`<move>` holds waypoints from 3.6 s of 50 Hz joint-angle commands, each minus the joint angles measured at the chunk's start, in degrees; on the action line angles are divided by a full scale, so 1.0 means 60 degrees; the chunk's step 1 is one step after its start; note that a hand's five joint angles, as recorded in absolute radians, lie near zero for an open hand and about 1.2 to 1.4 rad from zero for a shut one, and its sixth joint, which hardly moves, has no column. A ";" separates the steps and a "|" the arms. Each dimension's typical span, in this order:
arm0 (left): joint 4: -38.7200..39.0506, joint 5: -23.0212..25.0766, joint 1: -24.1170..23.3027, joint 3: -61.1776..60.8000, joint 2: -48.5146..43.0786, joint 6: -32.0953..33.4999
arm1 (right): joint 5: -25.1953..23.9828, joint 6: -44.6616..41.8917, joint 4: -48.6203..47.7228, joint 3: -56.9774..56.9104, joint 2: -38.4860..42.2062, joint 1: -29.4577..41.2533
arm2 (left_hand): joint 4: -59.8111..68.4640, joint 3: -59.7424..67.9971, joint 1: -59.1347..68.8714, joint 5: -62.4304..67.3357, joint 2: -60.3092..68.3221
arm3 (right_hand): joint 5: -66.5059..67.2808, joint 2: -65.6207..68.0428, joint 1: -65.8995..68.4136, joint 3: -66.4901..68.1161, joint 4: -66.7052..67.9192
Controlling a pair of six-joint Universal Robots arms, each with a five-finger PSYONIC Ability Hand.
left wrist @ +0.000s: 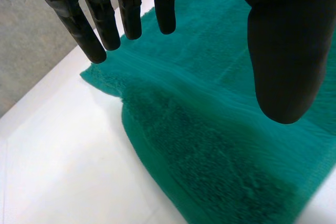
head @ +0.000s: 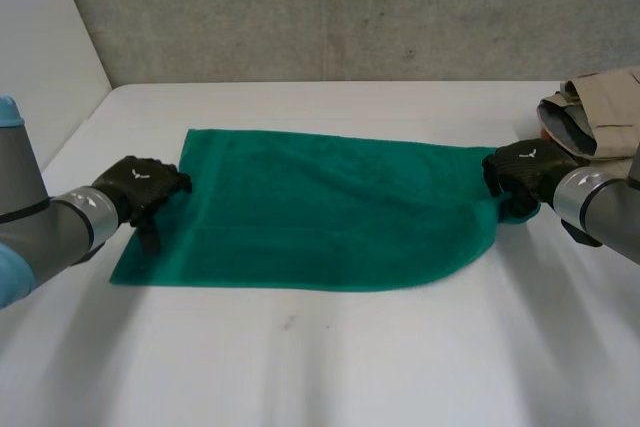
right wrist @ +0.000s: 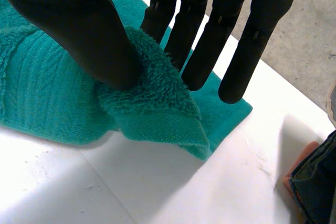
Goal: Fold the laundry.
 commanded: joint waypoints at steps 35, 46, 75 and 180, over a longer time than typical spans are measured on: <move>0.2190 -0.1335 -0.0742 -0.0706 -0.1134 0.0876 | -0.0078 -0.0191 0.0017 0.0172 0.0125 0.0366 | 0.3836 0.3903 0.3878 0.3864 0.3884 | 0.2242 0.2093 0.2498 0.1981 0.1909; 0.2132 -0.1350 -0.0757 -0.0092 -0.1397 0.0832 | -0.0064 -0.0148 0.0031 0.0202 0.0081 0.0410 | 1.0283 1.0350 1.0326 1.0311 1.0331 | 0.2242 0.2093 0.2498 0.1981 0.1909; 0.0330 -0.1071 -0.0932 -0.0853 0.1899 -0.0911 | 0.0610 -0.3296 0.2891 -0.5862 0.3330 0.1391 | 1.0283 1.0350 1.0326 1.0311 1.0331 | 0.1544 0.1396 0.1800 0.1284 0.1211; -0.0932 -0.2053 -0.1050 0.8665 -0.1134 -0.1039 | 0.0111 -0.1001 0.3202 -0.9231 0.1737 0.0483 | 1.0283 1.0350 1.0326 1.0311 1.0331 | 0.2242 0.2093 0.2498 0.1981 0.1909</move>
